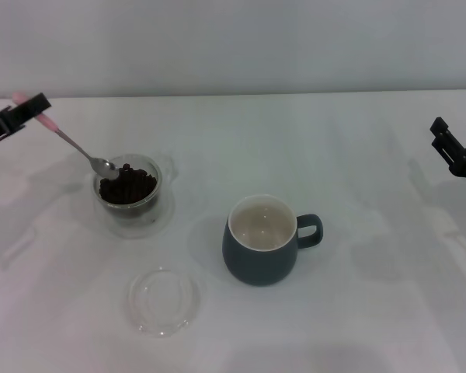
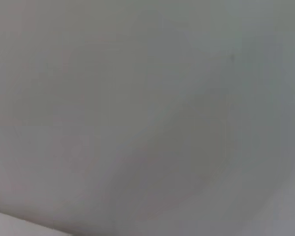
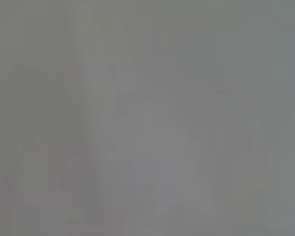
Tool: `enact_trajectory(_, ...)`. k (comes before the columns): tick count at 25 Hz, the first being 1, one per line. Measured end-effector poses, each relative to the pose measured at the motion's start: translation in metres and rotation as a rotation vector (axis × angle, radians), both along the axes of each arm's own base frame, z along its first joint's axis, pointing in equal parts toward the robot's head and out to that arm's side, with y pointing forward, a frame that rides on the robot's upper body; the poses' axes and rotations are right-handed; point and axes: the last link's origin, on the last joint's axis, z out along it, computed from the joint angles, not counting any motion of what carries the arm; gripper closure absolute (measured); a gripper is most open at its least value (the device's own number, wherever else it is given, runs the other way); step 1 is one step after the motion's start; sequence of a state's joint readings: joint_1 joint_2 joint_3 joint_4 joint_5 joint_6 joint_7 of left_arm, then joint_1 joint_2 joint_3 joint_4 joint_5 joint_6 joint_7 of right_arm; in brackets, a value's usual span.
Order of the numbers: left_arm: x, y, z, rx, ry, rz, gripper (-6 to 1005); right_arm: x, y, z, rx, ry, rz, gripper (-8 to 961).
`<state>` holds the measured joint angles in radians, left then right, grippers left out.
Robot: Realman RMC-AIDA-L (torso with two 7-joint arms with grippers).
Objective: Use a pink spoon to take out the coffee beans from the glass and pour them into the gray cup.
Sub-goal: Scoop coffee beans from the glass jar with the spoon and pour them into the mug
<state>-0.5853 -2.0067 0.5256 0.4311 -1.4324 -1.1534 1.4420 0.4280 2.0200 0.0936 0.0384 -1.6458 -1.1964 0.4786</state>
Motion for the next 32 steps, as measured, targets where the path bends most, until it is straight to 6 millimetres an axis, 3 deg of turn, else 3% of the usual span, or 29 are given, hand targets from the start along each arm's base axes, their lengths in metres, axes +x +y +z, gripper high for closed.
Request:
enact_trajectory(9, 0.019, 0.017, -0.026, -0.056, 0.122, -0.023, 870, 0.0, 0.0, 0.001, 0.003, 0.0, 0.004, 244)
enact_trajectory(15, 0.025, 0.018, -0.037, -0.06, 0.11, -0.011, 870, 0.0, 0.0, 0.001, 0.003, 0.0, 0.001, 244)
enact_trajectory(32, 0.005, 0.007, -0.038, -0.073, -0.143, 0.216, 869, -0.001, 0.001, 0.0, 0.001, 0.0, 0.001, 244)
